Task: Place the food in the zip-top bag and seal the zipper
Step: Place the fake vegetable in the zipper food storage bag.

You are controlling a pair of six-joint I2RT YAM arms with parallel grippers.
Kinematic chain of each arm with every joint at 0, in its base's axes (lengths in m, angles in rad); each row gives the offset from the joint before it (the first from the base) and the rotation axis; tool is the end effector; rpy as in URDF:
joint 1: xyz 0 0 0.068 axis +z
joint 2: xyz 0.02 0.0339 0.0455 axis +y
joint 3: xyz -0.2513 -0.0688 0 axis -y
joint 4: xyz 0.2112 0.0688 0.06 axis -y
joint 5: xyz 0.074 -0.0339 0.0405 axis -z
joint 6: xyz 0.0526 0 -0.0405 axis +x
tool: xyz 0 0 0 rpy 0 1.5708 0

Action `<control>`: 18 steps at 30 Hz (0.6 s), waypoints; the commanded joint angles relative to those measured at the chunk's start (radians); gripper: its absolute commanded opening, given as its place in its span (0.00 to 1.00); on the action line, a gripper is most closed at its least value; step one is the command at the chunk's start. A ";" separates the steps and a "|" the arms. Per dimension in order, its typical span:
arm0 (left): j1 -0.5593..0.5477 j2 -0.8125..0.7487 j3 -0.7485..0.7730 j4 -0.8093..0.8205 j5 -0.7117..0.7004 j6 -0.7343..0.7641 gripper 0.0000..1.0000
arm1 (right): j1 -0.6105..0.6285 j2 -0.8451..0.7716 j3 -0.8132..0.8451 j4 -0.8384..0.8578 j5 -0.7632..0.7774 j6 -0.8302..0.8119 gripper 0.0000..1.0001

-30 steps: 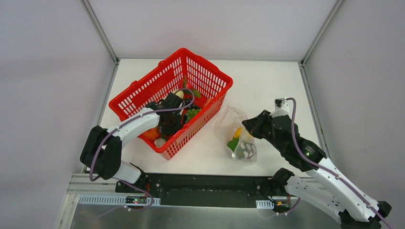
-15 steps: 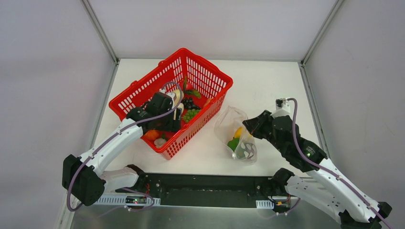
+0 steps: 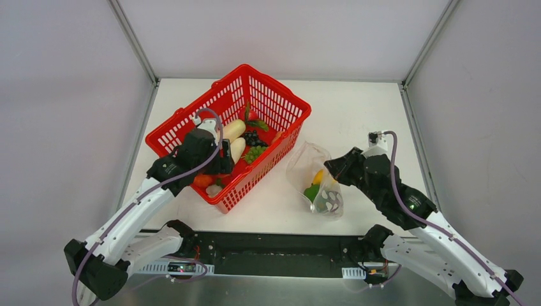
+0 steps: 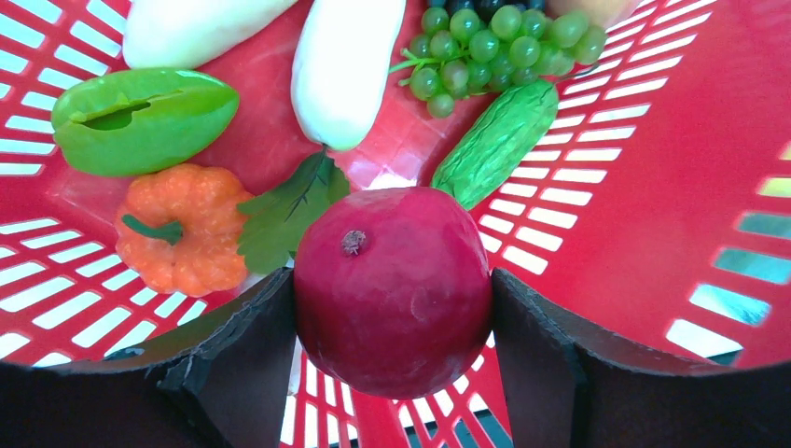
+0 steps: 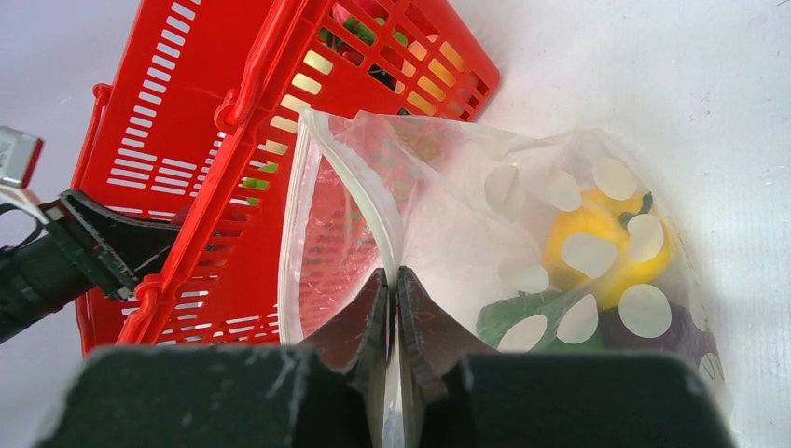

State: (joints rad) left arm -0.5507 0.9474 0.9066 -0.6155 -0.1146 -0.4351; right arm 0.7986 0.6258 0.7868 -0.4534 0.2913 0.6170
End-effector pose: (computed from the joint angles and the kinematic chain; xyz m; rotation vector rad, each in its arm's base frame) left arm 0.1623 -0.0926 0.2918 0.0667 2.2529 -0.4107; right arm 0.1045 0.0857 0.3179 0.0340 1.9114 0.7066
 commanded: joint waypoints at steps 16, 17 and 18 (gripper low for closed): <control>-0.006 -0.316 -0.040 0.191 0.060 -0.064 0.39 | 0.003 0.020 0.003 0.038 -0.011 -0.002 0.10; -0.006 -0.325 -0.042 0.210 0.077 -0.074 0.39 | 0.003 0.021 0.004 0.039 -0.011 -0.002 0.10; -0.006 -0.337 -0.045 0.233 0.097 -0.083 0.39 | 0.003 0.021 0.003 0.039 -0.013 -0.002 0.10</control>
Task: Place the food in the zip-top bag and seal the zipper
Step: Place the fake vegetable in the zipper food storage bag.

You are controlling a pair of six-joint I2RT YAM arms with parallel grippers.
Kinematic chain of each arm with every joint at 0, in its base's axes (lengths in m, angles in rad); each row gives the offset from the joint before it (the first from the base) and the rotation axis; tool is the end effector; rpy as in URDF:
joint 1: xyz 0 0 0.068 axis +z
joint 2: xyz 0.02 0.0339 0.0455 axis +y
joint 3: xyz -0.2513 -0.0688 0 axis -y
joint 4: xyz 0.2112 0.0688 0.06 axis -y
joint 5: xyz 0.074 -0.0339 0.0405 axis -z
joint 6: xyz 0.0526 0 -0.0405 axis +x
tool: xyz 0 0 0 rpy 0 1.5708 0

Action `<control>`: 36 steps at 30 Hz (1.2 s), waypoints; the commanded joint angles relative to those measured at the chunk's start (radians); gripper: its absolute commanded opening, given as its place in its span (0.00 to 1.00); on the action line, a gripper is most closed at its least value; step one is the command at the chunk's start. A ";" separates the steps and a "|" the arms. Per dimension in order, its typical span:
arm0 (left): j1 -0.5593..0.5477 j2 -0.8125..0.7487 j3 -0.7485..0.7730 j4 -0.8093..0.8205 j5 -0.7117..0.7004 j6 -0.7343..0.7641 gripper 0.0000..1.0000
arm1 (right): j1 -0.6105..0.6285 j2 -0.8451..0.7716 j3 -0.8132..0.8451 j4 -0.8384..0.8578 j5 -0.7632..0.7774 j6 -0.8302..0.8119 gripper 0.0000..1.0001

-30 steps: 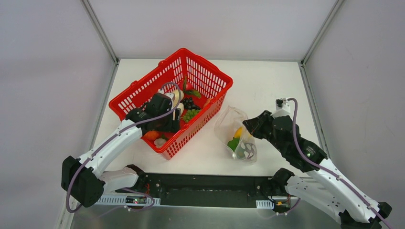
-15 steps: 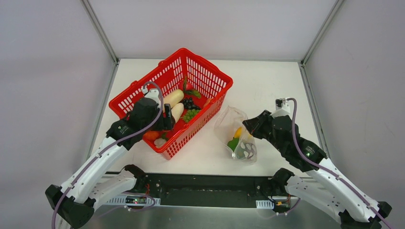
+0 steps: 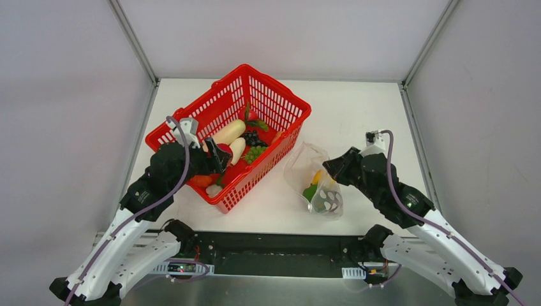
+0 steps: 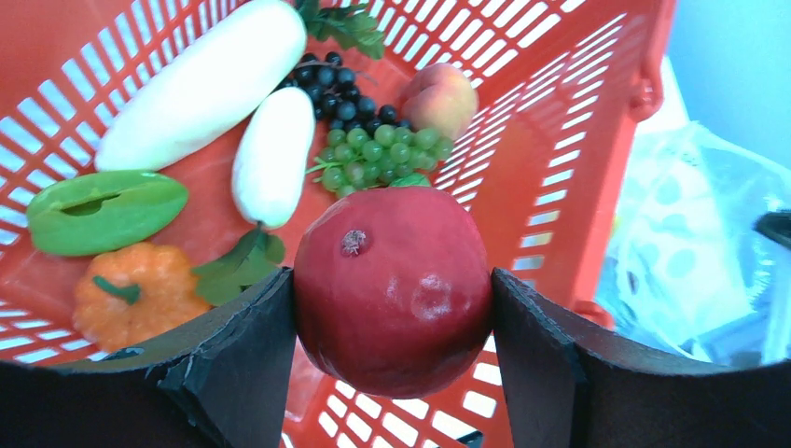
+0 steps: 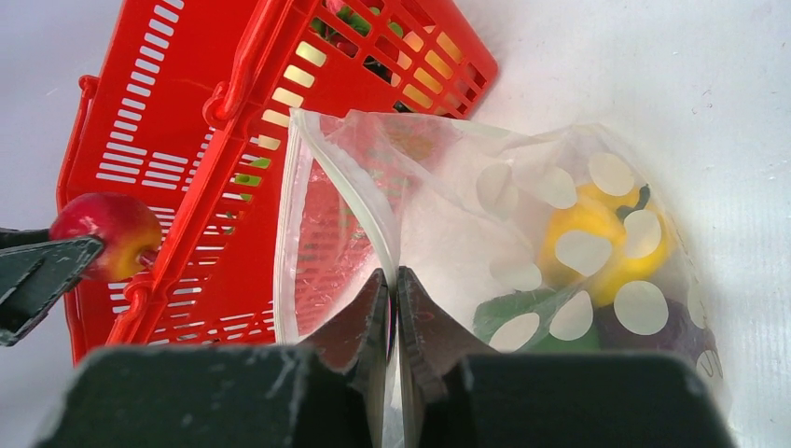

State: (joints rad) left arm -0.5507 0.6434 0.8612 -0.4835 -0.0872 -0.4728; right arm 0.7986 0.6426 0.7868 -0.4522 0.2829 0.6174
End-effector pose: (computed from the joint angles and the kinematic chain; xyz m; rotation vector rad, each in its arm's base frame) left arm 0.1167 -0.0663 0.3353 0.0106 1.8832 -0.6328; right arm 0.1067 0.0885 0.3161 0.0254 1.9279 0.7045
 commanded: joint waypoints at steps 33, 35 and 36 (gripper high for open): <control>-0.499 0.506 0.306 0.351 0.127 0.110 0.45 | 0.003 -0.044 -0.002 0.076 -0.062 -0.016 0.10; -0.514 0.551 0.335 0.334 0.119 0.119 0.45 | 0.002 -0.058 -0.008 0.094 -0.081 -0.022 0.10; -0.523 0.575 0.349 0.333 0.122 0.125 0.45 | 0.003 -0.062 -0.010 0.104 -0.084 -0.024 0.10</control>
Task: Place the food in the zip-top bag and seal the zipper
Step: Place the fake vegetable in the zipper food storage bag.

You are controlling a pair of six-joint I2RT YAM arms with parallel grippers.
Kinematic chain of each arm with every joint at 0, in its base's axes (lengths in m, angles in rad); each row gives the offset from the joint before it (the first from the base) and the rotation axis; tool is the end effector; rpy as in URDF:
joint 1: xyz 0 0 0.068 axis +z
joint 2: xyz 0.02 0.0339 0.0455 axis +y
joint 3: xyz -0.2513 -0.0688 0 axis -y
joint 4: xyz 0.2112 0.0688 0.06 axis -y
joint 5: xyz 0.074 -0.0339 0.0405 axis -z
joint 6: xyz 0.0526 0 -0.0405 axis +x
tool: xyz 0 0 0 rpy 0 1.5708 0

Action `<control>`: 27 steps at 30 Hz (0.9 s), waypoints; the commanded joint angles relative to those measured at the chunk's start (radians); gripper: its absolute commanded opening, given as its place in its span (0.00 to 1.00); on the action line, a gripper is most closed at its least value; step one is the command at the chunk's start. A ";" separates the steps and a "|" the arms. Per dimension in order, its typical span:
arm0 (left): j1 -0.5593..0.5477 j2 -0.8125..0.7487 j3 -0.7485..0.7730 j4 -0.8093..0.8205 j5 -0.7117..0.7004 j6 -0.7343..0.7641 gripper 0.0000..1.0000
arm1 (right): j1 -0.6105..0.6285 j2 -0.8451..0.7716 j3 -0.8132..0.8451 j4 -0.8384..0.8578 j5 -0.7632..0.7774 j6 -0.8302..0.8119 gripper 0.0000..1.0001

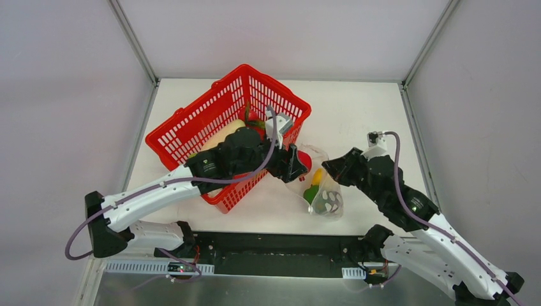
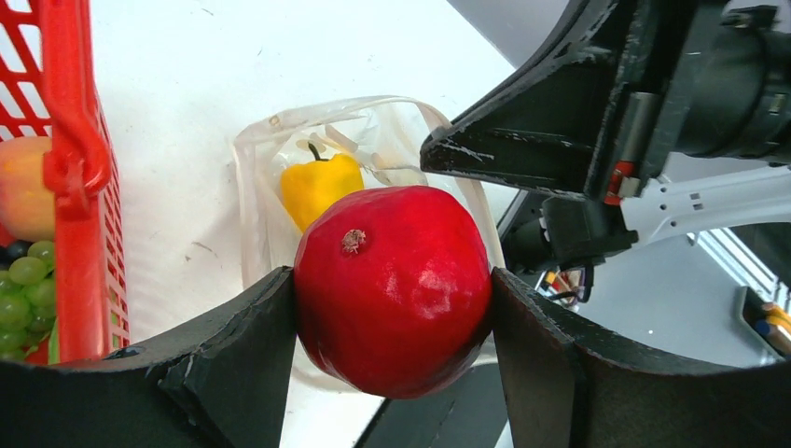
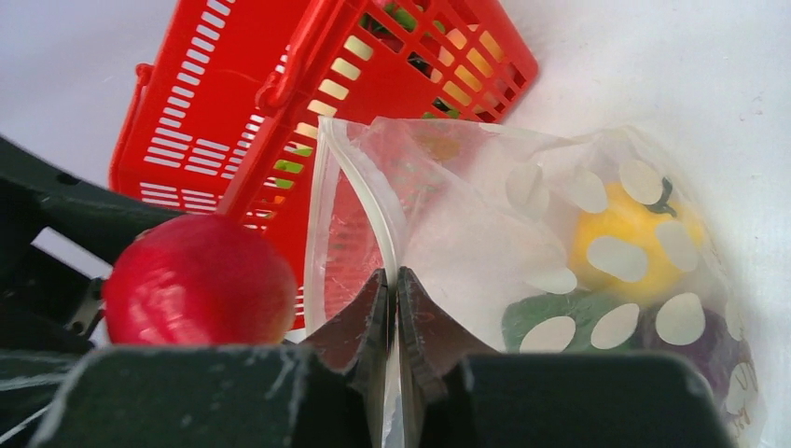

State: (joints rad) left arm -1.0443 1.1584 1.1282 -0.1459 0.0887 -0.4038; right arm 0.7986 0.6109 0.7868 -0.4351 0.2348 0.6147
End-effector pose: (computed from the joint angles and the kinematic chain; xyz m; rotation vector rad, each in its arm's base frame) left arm 0.1249 -0.2242 0.3752 0.6605 1.7686 -1.1097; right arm 0.1013 0.0864 0.3216 -0.0028 1.8942 0.7732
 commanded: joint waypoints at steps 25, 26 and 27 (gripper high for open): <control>-0.086 0.232 0.212 -0.133 -0.163 0.098 0.88 | 0.003 -0.106 -0.029 0.076 0.017 -0.026 0.10; -0.085 0.226 0.208 -0.127 -0.162 0.097 0.88 | 0.002 -0.106 -0.030 0.075 0.019 -0.025 0.10; -0.086 0.222 0.206 -0.124 -0.161 0.097 0.88 | 0.002 -0.107 -0.030 0.075 0.020 -0.024 0.10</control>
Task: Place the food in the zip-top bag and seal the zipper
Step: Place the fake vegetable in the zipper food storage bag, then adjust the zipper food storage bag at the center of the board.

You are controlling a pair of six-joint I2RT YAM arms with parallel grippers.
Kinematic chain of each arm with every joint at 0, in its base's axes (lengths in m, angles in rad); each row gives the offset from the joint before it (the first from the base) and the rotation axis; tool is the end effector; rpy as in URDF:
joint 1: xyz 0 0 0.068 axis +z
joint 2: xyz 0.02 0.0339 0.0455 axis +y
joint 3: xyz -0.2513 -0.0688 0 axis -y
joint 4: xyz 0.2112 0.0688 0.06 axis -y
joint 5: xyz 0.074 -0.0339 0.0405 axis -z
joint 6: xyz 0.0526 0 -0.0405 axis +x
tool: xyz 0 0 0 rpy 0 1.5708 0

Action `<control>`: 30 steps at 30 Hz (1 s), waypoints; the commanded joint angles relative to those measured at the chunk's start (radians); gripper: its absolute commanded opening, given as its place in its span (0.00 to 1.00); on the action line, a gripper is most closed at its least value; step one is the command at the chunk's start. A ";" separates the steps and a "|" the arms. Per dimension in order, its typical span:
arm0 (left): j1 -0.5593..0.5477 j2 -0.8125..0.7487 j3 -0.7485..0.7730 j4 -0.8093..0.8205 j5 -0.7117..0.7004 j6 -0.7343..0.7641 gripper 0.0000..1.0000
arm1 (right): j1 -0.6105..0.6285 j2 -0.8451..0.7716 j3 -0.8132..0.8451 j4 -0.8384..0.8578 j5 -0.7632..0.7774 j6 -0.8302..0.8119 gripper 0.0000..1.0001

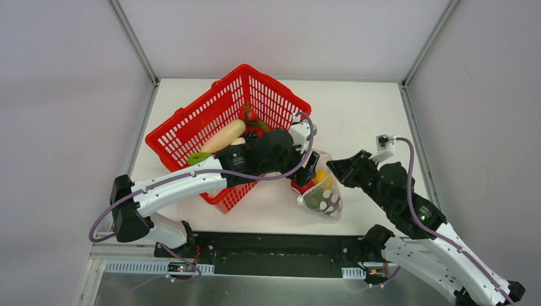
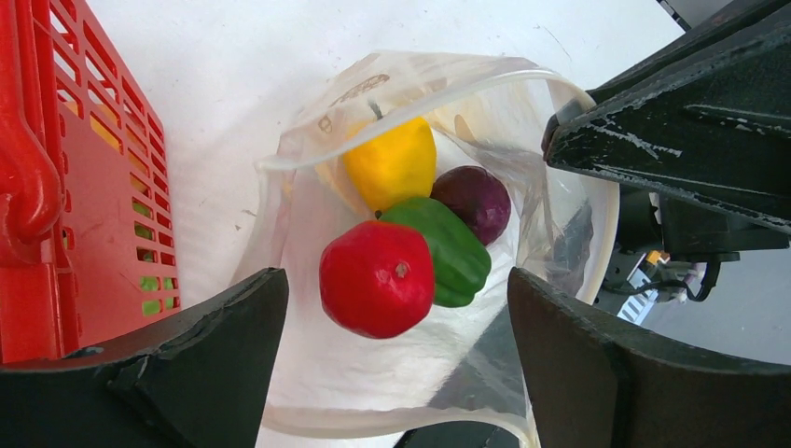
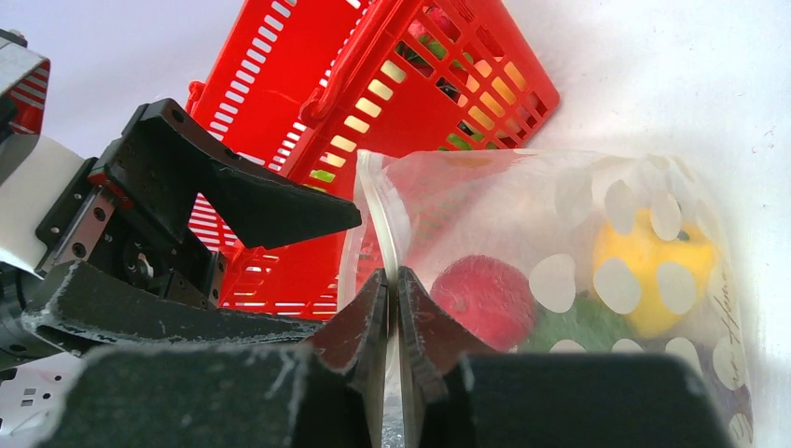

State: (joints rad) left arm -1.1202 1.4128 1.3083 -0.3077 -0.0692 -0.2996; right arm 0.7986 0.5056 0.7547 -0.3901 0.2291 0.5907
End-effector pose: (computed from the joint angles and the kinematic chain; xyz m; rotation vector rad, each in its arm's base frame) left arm 0.1394 -0.2799 0.3486 0.7877 1.9290 -0.8335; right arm 0.0881 0.0733 0.3278 -0.0078 1.7804 0.8278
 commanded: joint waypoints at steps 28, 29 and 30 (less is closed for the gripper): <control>-0.021 -0.207 -0.171 -0.091 -0.105 -0.248 0.76 | 0.003 -0.012 0.003 -0.044 0.162 0.069 0.08; -0.021 -0.200 -0.172 -0.090 -0.112 -0.264 0.75 | 0.003 -0.014 0.003 -0.045 0.161 0.069 0.08; -0.022 -0.192 -0.172 -0.090 -0.124 -0.277 0.72 | 0.003 -0.014 0.003 -0.045 0.159 0.070 0.08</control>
State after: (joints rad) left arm -1.1316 1.1961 1.1606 -0.3870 -0.1944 -0.4675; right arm 0.7986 0.5041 0.7532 -0.4534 0.3550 0.6464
